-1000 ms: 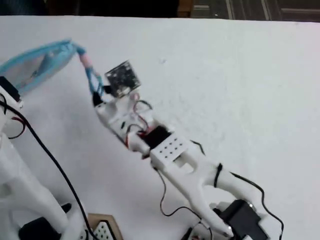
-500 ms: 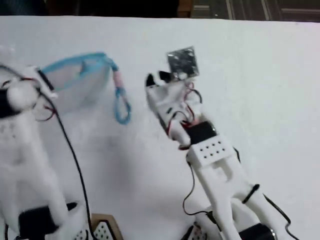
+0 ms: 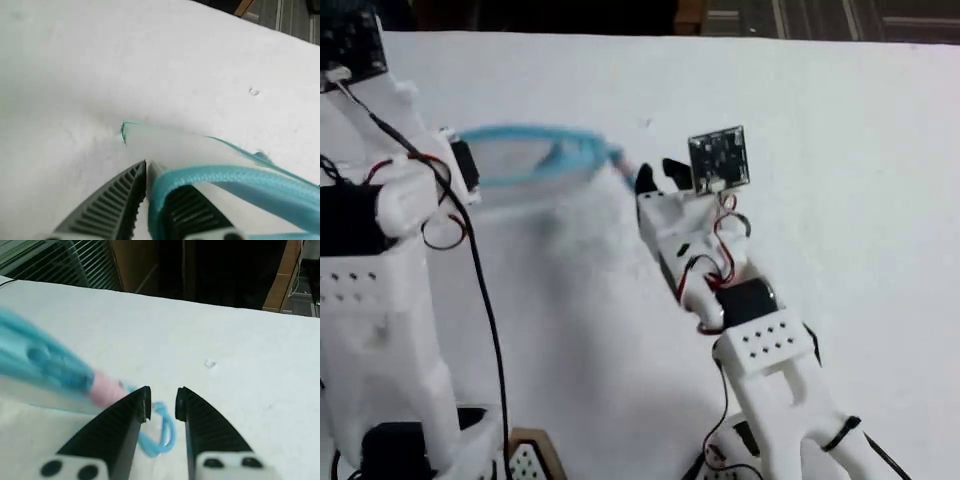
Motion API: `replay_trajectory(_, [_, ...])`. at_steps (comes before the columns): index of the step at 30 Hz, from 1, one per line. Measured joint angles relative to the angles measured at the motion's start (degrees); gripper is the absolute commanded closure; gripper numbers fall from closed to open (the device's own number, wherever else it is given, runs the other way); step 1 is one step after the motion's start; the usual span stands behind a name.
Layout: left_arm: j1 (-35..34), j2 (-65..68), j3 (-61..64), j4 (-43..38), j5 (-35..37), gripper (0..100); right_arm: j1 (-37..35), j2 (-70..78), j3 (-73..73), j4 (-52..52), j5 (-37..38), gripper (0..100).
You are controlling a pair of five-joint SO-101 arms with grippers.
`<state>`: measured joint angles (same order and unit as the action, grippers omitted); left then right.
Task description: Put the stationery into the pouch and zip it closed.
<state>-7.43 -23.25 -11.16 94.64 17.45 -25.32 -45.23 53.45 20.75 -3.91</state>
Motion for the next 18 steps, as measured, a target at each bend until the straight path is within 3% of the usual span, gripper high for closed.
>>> replay_trajectory(6, [0.35, 0.0, 5.27, -2.81, -1.41, 98, -3.16, -8.09, 0.0, 0.0, -0.7, 91.8])
replay_trajectory(9, [0.53, 0.0, 5.8, -3.25, -1.67, 98, -6.15, -12.66, -0.79, 0.0, -6.59, 99.0])
replay_trajectory(10, [0.53, 0.0, 5.89, -3.25, -1.67, 98, -6.77, -13.54, -1.76, 0.0, -8.09, 97.2])
replay_trajectory(18, [0.53, 0.0, 5.89, -3.25, -2.02, 98, -7.56, -8.35, -10.81, 0.0, -10.73, 98.2])
